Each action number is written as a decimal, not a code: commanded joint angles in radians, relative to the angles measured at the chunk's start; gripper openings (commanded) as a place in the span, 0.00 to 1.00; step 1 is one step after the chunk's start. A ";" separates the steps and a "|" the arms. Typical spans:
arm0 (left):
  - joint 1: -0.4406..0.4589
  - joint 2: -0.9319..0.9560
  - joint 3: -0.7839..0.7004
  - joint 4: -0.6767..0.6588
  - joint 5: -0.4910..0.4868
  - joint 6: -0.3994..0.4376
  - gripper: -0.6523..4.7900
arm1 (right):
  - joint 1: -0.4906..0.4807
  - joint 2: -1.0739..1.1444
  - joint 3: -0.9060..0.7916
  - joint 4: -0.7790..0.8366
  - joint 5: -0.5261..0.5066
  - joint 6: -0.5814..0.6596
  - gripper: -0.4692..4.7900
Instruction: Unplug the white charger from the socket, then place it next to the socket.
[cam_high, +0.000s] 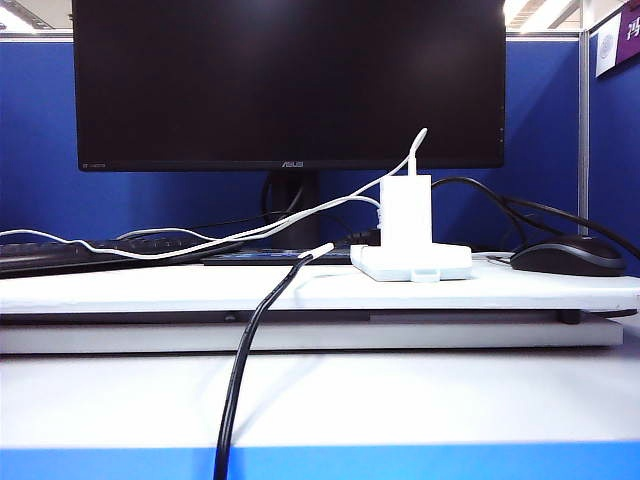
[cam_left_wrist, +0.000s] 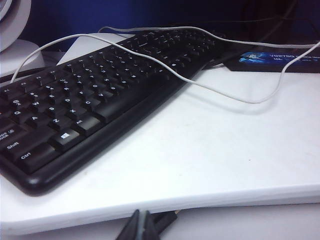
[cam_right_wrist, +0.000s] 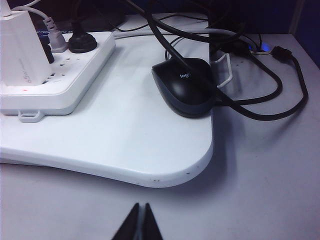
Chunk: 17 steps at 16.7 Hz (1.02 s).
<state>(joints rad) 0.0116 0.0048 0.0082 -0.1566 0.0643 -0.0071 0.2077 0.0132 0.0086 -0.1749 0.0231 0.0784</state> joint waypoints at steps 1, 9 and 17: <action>-0.002 0.000 -0.001 -0.011 0.003 -0.005 0.11 | 0.000 0.000 -0.004 0.004 -0.003 0.000 0.08; -0.001 0.026 0.134 0.111 -0.114 -0.169 0.11 | -0.001 0.018 0.215 0.100 0.050 0.146 0.08; -0.001 0.667 0.655 0.243 -0.007 -0.159 0.11 | -0.001 0.467 0.681 0.103 0.003 0.122 0.08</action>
<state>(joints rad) 0.0116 0.6243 0.6209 0.0860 -0.0101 -0.1734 0.2077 0.4343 0.6483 -0.0841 0.0570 0.2131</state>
